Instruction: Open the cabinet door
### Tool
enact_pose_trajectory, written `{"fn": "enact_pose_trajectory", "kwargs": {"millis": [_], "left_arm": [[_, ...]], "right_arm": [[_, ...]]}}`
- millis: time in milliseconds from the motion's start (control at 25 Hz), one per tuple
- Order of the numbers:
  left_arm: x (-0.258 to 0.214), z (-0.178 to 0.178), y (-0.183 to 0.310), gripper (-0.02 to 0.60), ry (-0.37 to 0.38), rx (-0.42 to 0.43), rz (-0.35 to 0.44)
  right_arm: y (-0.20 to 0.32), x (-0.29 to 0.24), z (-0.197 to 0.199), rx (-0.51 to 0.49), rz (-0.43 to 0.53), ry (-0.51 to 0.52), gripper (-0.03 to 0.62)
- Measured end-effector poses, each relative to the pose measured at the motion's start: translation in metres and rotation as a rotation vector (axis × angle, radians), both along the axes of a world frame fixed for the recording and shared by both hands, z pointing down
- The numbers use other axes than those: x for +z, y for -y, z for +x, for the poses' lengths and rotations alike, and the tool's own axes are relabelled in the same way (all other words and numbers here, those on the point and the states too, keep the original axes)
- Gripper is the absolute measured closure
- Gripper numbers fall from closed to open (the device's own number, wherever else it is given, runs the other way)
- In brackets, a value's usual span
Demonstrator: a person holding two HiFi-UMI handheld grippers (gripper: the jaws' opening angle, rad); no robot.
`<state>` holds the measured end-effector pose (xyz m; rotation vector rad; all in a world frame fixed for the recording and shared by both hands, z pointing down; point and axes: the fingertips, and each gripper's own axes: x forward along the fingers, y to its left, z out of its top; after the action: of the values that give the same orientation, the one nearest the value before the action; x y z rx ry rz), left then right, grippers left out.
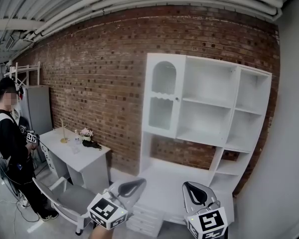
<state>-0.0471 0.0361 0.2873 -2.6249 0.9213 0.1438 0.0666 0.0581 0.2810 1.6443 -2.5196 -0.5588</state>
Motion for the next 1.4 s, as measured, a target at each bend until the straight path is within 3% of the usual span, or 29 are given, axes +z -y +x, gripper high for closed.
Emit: {"fn": "enact_pose_trajectory", "kwargs": {"millis": [360, 800, 1400], "left_arm": [[0.004, 0.025, -0.007, 0.580, 0.017, -0.028, 0.010], [0.012, 0.019, 0.024, 0.580, 0.002, -0.031, -0.002], [0.011, -0.032, 0.112, 0.580, -0.008, 0.031, 0.007]], "right_arm": [[0.000, 0.005, 0.024, -0.034, 0.004, 0.024, 0.589], [0.027, 0.013, 0.028, 0.000, -0.009, 0.023, 0.589], [0.103, 0.011, -0.028, 0.106, -0.015, -0.041, 0.589]]}}
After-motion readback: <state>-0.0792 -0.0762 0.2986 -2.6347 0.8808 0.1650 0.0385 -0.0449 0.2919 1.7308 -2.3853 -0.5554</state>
